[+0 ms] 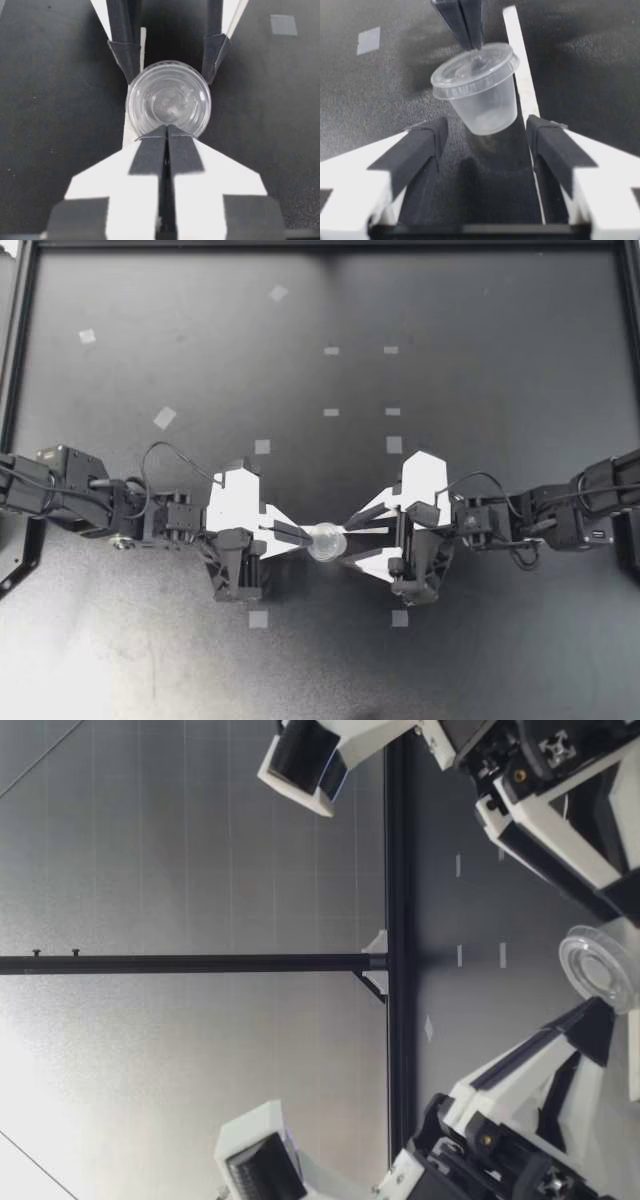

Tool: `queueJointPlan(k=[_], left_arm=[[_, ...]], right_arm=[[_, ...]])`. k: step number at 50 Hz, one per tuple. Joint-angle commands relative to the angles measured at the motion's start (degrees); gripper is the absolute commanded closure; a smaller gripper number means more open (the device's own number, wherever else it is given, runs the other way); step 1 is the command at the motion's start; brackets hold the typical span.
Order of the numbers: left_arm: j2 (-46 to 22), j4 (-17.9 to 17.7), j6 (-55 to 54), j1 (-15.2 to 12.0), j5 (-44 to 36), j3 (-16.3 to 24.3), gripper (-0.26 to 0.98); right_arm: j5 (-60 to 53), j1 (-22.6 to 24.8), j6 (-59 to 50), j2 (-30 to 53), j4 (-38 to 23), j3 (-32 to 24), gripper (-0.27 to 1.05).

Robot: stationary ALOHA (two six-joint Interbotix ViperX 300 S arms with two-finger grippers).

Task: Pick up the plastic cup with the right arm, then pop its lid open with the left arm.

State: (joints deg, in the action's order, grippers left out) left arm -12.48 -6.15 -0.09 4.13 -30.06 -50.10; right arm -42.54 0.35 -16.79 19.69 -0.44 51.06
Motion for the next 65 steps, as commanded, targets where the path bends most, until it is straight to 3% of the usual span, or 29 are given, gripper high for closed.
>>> queueJointPlan(k=[1, 37, 42, 55, 61, 65], left_arm=[[0.7, -0.1, -0.1, -0.1, -0.5, 0.5, 0.78], [-0.1, -0.1, -0.1, -0.1, -1.0, 0.7, 0.78], [0.0, 0.0, -0.1, -0.1, -0.8, 0.6, 0.78], [1.4, -0.2, -0.9, -0.1, 0.4, 0.3, 0.78], [6.0, -0.8, -4.1, -0.1, 4.0, -0.4, 0.78], [9.5, -3.1, -7.9, -0.3, 5.6, -1.5, 0.78]], right_arm=[[-0.2, 0.2, 0.0, -0.7, -0.2, -1.2, 0.14], [8.4, 0.2, 0.4, 1.2, -3.4, -6.7, 0.17], [9.7, 0.2, 0.5, 1.2, -4.0, -7.2, 0.21], [10.0, 0.3, 0.4, 0.3, -4.1, -6.4, 0.49], [7.6, 0.2, 0.9, -3.3, -4.2, -3.3, 0.52], [2.1, 0.2, 1.9, -6.9, -4.2, 0.2, 0.52]])
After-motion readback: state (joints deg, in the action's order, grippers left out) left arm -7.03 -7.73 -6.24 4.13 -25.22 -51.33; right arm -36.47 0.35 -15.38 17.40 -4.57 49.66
